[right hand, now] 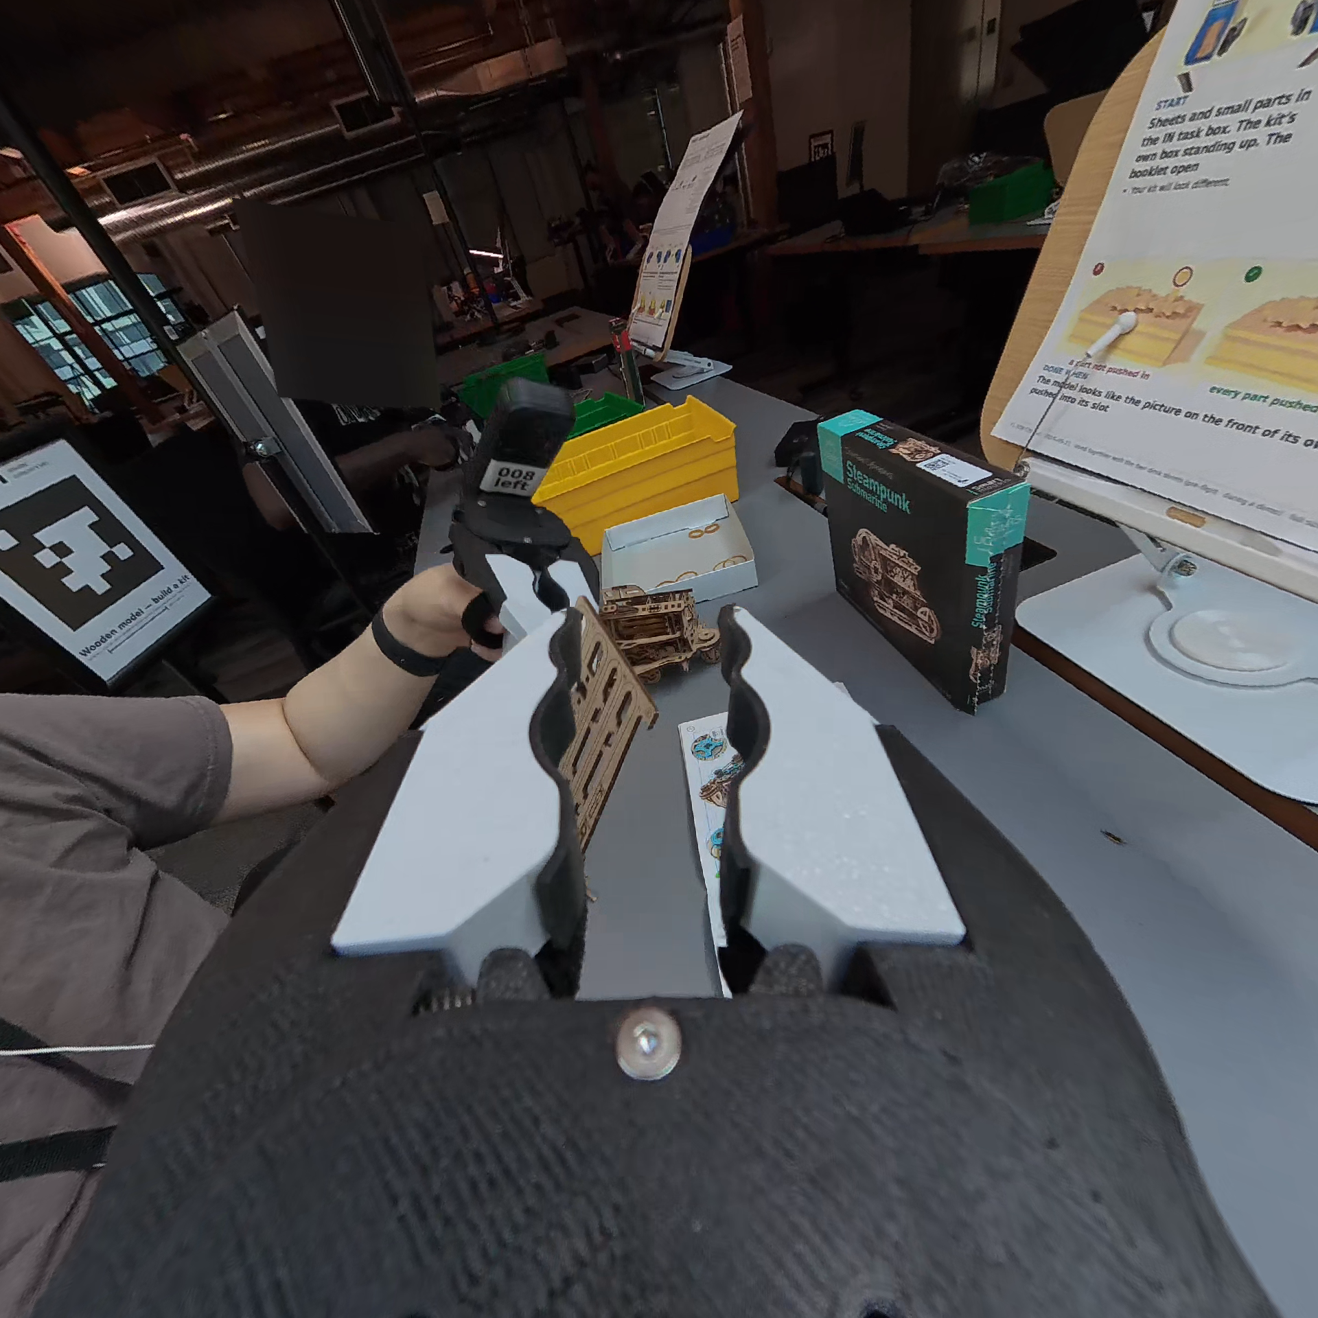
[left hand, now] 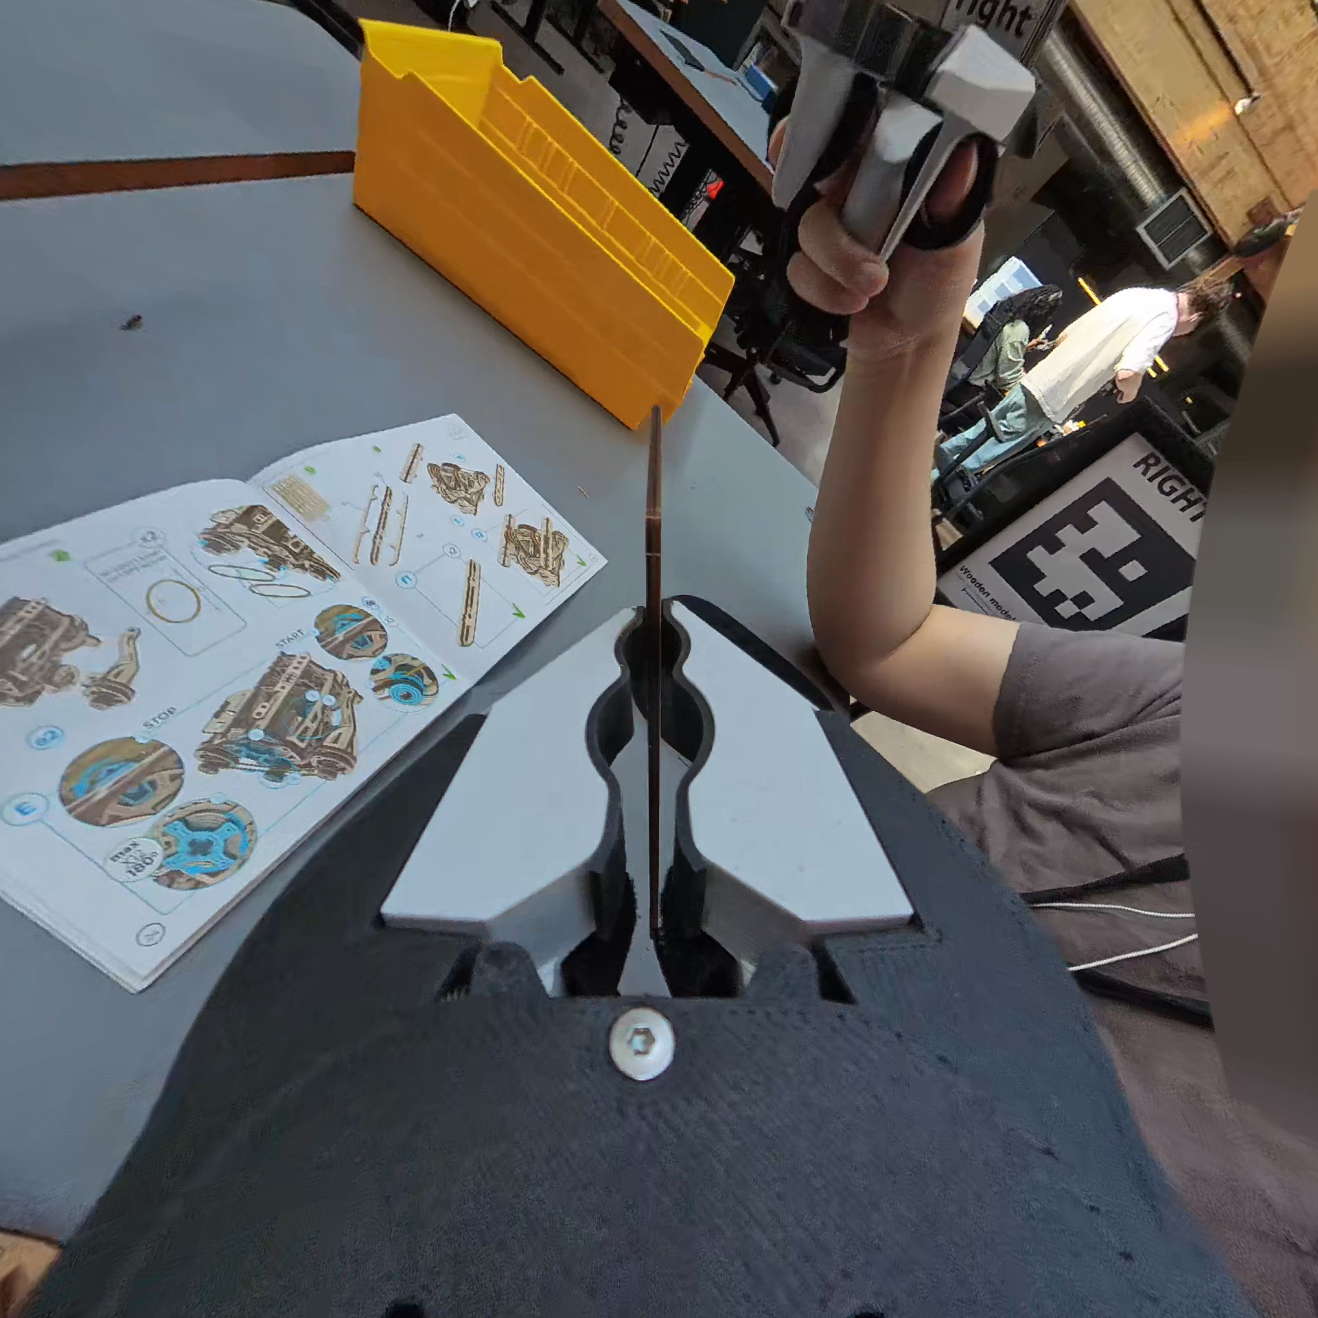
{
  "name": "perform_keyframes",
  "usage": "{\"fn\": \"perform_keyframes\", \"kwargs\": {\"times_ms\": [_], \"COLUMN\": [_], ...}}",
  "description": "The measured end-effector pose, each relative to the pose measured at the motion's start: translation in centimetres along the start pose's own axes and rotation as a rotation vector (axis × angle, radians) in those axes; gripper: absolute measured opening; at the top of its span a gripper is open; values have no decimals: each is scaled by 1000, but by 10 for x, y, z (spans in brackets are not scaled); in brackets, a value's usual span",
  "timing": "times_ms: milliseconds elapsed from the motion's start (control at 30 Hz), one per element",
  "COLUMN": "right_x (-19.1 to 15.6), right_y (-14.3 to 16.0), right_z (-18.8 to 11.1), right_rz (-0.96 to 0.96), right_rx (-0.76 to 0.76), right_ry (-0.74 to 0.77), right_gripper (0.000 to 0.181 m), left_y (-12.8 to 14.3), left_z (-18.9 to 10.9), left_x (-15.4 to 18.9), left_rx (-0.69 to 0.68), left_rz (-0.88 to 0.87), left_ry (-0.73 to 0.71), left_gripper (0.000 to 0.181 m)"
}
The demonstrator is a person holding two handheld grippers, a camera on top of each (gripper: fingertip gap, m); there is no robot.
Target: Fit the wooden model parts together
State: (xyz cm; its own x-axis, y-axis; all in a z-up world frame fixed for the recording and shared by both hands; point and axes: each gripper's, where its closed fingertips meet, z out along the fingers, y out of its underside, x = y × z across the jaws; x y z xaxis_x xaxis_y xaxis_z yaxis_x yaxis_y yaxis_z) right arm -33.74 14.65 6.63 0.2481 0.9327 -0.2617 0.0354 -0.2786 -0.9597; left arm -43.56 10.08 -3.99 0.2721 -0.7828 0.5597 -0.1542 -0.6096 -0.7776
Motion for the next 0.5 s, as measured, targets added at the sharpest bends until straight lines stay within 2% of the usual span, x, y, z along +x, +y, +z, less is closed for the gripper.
{"fn": "perform_keyframes", "kwargs": {"times_ms": [133,267,500], "right_x": [16,21,12], "right_y": [-7,2,17], "right_z": [0,12,23], "right_rz": [88,145,106], "right_rx": [76,54,22], "right_ry": [-11,-36,-34], "right_gripper": [35,35,35], "left_y": [39,66,79], "left_z": [17,32,38], "left_x": [-4,-10,-5], "left_rx": [39,-11,-24], "left_rz": [-136,-173,-180], "left_ry": [148,162,229], "left_gripper": [0,0,1]}}
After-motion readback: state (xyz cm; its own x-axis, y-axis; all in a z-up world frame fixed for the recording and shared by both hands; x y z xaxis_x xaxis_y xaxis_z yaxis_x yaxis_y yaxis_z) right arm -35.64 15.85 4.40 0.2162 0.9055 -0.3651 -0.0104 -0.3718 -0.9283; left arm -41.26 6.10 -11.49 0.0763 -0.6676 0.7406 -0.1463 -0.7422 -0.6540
